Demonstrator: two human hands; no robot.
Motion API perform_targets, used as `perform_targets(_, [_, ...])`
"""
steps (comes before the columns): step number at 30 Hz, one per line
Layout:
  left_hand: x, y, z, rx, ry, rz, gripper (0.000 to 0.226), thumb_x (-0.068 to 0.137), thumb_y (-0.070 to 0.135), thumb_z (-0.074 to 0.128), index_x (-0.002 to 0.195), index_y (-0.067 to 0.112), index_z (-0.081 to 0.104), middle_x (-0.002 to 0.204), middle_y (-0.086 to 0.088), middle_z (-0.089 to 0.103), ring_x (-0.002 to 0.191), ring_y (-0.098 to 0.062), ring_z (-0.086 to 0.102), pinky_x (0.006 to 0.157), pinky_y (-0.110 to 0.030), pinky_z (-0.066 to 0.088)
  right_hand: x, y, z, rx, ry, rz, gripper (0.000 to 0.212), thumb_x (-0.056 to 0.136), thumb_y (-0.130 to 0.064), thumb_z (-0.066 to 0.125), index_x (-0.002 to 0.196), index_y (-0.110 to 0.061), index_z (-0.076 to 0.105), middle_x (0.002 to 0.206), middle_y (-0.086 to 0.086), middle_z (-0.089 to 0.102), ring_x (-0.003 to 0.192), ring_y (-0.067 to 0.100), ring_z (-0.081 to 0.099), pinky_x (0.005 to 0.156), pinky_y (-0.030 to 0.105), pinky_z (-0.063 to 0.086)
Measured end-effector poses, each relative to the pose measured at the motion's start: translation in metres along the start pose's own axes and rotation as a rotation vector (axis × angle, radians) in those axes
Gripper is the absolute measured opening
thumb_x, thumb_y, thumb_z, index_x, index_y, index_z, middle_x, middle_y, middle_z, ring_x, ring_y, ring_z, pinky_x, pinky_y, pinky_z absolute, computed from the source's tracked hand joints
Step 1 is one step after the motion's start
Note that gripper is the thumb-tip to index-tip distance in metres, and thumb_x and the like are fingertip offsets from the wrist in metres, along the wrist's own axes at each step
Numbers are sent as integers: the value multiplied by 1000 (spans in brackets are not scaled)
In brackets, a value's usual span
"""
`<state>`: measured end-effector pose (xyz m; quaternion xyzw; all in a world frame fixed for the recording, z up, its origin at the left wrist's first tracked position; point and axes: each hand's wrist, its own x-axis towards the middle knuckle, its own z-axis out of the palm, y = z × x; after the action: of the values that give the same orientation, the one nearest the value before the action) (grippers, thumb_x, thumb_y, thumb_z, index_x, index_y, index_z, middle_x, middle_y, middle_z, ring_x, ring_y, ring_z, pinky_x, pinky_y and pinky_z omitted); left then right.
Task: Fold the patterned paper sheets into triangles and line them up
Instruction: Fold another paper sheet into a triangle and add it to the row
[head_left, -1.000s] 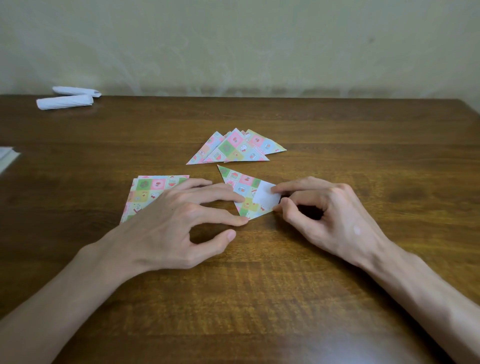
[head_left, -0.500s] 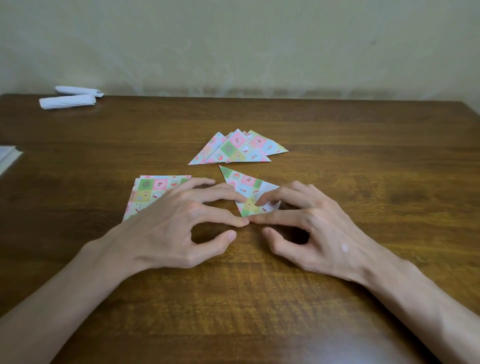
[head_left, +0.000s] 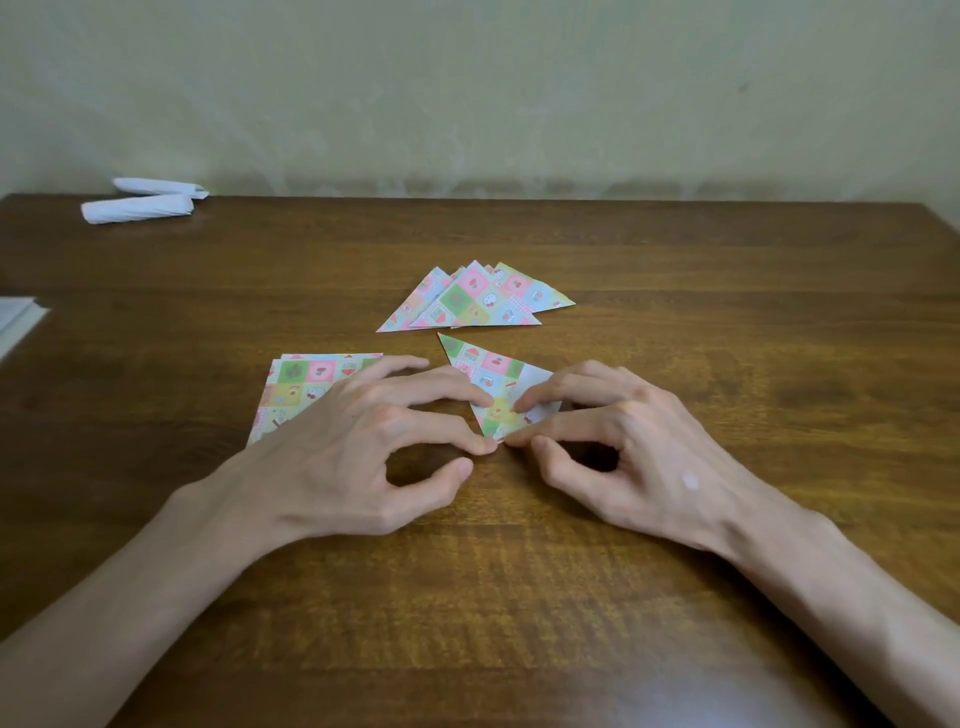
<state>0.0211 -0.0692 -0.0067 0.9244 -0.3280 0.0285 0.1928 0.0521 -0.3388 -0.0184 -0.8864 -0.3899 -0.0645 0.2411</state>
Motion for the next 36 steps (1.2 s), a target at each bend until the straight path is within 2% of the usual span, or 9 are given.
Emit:
perform_targets(7, [-1,-1,0,0,0,-4,31,96,44,55,120,42,74,145,20,56,139,3,44,124,-31,24,-2,3,-1,68,88,49,30,99,-30,56,94,-19,83,112,-14,75,113,2,64,93,34,55])
perform_targets(11, [-1,-2,0,14,7,-1,32,96,44,55,121,42,74,145,20,56,140,3,43,124,-28,22,-3,10,-5,88,105,78,25,98,-25,60,85,-17,80,108,-14,75,111,-1,65,94,30,53])
perform_targets(13, [-1,-1,0,24,8,-6,32,96,45,55,123,43,72,145,20,55,141,3,42,123,-33,25,-2,10,-4,88,119,88,25,98,-25,60,85,-17,79,107,-14,75,110,-1,65,94,31,54])
perform_targets(18, [-1,2,3,108,-61,-13,44,103,52,45,147,50,50,148,21,45,145,-1,33,122,-37,27,-1,10,-4,67,102,66,26,98,-28,59,88,-18,82,111,-12,76,110,0,65,93,32,55])
perform_targets(21, [1,5,4,178,-79,-12,42,106,54,38,147,54,47,148,19,42,145,-4,32,123,-43,23,-1,11,-4,33,90,55,28,97,-30,58,85,-19,82,112,-12,75,110,2,63,92,31,54])
perform_targets(24, [2,6,4,178,-75,-8,42,106,52,38,146,53,49,147,19,43,145,-4,33,125,-44,19,-2,13,-2,85,152,94,24,97,-29,61,94,-21,82,112,-14,75,112,1,63,95,29,52])
perform_targets(26, [0,6,5,147,-68,-15,43,105,53,39,146,52,49,148,20,41,147,-2,30,127,-43,18,-1,15,-1,102,173,130,23,95,-32,64,109,-24,80,119,-16,72,120,1,61,103,27,49])
perform_targets(30, [-1,5,7,98,-73,-24,44,104,54,41,146,51,49,151,21,38,148,0,26,128,-44,17,2,19,4,40,83,210,47,97,-46,62,142,-33,59,142,-17,56,139,1,43,115,30,36])
perform_targets(36, [-1,6,6,98,-78,-35,44,104,56,38,146,51,50,151,21,39,148,-1,28,128,-43,18,5,18,7,52,27,246,59,97,-43,64,151,-41,41,144,-19,47,137,2,40,113,32,33])
